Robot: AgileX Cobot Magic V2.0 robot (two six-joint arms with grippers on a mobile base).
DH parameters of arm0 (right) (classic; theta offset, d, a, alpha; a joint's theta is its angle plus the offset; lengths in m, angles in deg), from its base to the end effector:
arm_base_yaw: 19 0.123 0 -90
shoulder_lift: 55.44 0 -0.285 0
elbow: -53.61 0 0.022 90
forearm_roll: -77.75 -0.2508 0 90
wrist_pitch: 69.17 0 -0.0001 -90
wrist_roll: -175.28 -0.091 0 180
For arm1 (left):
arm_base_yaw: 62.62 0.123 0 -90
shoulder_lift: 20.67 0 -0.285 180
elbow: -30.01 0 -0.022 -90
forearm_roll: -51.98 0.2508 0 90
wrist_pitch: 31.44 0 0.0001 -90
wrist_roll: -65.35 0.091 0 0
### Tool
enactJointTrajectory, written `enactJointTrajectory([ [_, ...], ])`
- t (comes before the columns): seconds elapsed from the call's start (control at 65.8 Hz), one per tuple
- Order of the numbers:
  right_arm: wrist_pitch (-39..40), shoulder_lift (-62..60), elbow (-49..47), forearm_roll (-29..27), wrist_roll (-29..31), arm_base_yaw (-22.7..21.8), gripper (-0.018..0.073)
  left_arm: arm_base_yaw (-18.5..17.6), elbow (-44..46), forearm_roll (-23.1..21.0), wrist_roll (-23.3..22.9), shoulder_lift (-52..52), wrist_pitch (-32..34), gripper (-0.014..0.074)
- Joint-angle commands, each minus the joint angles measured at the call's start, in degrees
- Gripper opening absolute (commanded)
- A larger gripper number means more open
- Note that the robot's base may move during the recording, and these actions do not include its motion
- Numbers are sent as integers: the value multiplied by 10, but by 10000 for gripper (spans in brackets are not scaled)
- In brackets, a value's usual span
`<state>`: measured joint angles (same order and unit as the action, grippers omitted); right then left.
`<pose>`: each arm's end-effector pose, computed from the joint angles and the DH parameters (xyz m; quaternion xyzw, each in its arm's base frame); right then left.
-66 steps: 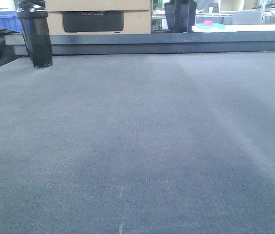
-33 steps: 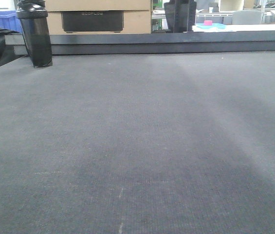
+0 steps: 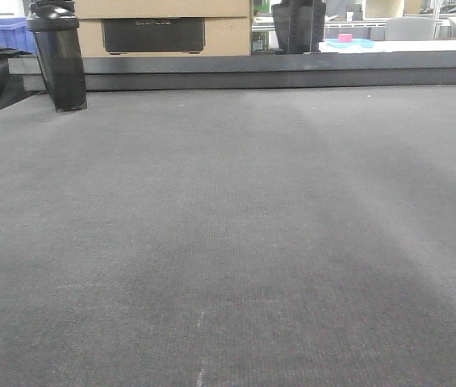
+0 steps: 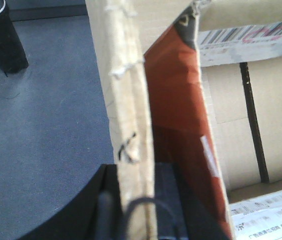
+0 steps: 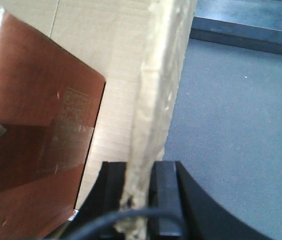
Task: Stack two boxes on right shelf middle
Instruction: 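Lift the stacked boxes off the table with both grippers, then hold the boxes in both grippers while driving toward the steel shelf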
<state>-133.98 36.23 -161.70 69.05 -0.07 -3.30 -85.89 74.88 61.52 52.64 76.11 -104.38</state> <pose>0.2683 0.0884 0.5187 -0.1589 0.8539 0.1224 0.4802 0.2733 -0.1018 0.5269 0.0662 0.8810 -0.0647 0.4640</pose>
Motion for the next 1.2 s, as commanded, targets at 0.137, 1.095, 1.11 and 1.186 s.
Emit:
enactJointTrajectory([
  [0.137, 39, -5, -8, -7, 8, 2, -162, 3, 8, -7, 1, -7, 30, -111],
  [1.095, 39, -5, -8, -7, 8, 2, -162, 3, 8, -7, 1, -7, 30, -111],
  [1.11, 39, -5, -8, -7, 8, 2, -162, 3, 8, -7, 1, -7, 30, -111],
  [1.186, 39, -5, -8, -7, 8, 2, -162, 3, 8, -7, 1, -7, 30, -111],
])
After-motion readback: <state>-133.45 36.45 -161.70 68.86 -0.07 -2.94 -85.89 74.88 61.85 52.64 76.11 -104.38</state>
